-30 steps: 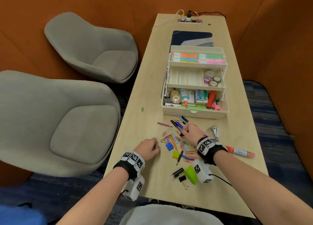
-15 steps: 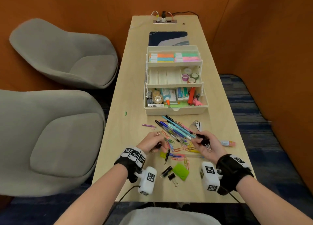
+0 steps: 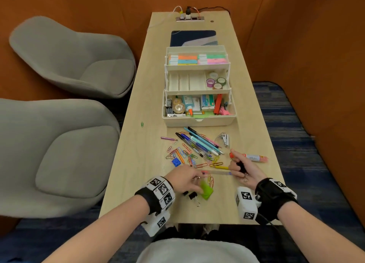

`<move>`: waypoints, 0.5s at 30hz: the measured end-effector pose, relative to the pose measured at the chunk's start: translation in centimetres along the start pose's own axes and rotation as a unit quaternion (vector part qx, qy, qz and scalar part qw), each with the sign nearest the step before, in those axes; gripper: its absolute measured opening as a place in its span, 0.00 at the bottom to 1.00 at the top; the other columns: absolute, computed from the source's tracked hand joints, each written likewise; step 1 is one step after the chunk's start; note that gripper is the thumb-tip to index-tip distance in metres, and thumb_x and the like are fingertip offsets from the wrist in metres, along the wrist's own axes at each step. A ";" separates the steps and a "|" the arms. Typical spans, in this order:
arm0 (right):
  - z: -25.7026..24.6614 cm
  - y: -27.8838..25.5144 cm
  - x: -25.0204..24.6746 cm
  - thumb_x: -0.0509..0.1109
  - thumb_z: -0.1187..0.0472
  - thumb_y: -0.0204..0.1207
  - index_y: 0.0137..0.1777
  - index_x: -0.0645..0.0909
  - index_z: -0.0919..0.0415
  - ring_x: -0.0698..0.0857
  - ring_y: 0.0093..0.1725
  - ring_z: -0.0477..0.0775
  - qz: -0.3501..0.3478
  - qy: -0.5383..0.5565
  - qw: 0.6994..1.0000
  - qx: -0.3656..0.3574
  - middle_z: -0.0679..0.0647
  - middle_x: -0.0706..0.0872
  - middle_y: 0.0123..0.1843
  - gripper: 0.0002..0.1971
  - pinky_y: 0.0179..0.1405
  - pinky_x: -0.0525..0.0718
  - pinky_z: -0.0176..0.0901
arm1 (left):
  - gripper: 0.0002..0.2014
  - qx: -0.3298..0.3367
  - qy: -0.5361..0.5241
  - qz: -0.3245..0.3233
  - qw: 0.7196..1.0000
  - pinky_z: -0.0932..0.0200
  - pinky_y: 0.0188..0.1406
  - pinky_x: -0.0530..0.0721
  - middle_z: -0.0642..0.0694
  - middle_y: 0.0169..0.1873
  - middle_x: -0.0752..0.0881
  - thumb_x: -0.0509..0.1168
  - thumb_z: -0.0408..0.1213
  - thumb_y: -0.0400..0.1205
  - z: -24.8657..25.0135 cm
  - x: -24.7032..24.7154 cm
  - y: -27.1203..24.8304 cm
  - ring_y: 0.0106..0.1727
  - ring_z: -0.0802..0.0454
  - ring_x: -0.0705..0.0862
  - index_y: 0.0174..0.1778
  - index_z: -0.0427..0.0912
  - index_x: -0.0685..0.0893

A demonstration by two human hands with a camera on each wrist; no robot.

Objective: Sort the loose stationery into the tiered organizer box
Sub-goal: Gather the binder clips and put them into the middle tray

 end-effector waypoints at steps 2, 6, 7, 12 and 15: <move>-0.2 -0.2 0.2 0.67 0.63 0.76 0.34 0.68 0.58 0.65 0.14 0.42 0.018 -0.026 0.999 -0.005 0.49 0.66 0.21 0.12 0.06 0.59 0.30 | 0.19 0.034 0.114 -0.027 0.993 0.58 0.40 0.74 0.46 0.49 0.85 0.72 0.52 0.75 0.5 0.8 -0.4 0.50 0.48 0.81 0.56 0.44 0.83; -0.3 -0.2 0.6 0.61 0.72 0.79 0.34 0.66 0.59 0.66 0.14 0.43 0.044 -0.079 0.996 -0.009 0.50 0.67 0.21 0.14 0.05 0.59 0.30 | 0.19 0.040 0.191 -0.055 0.979 0.53 0.43 0.72 0.42 0.56 0.82 0.71 0.43 0.77 0.5 2.1 -0.7 0.56 0.42 0.80 0.61 0.42 0.78; -0.3 -0.1 0.7 0.60 0.73 0.78 0.34 0.66 0.58 0.67 0.14 0.43 0.045 -0.077 0.996 -0.011 0.50 0.67 0.22 0.14 0.05 0.59 0.31 | 0.20 0.034 0.196 -0.055 0.978 0.52 0.45 0.74 0.41 0.57 0.81 0.70 0.41 0.78 0.4 2.2 -0.6 0.57 0.42 0.80 0.64 0.41 0.77; -0.4 0.4 1.7 0.60 0.73 0.78 0.48 0.73 0.61 0.68 0.16 0.43 0.043 -0.071 0.997 -0.012 0.52 0.69 0.25 0.07 0.08 0.59 0.30 | 0.20 0.035 0.204 -0.070 0.976 0.45 0.51 0.79 0.39 0.60 0.80 0.68 0.39 0.80 0.5 2.2 -0.3 0.58 0.39 0.80 0.66 0.39 0.74; -0.6 1.1 2.4 0.59 0.72 0.79 0.52 0.74 0.62 0.68 0.16 0.44 0.032 -0.065 0.997 -0.008 0.52 0.70 0.24 0.07 0.08 0.61 0.31 | 0.18 0.050 0.223 -0.076 0.970 0.45 0.48 0.80 0.37 0.57 0.81 0.67 0.39 0.80 0.5 2.2 0.2 0.55 0.37 0.82 0.63 0.37 0.75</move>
Point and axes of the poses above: each hand's wrist, its own y-axis towards the middle knuckle, its own x-axis out of the palm, z = x × y, the point moved 4 cm from there along y, towards the middle knuckle
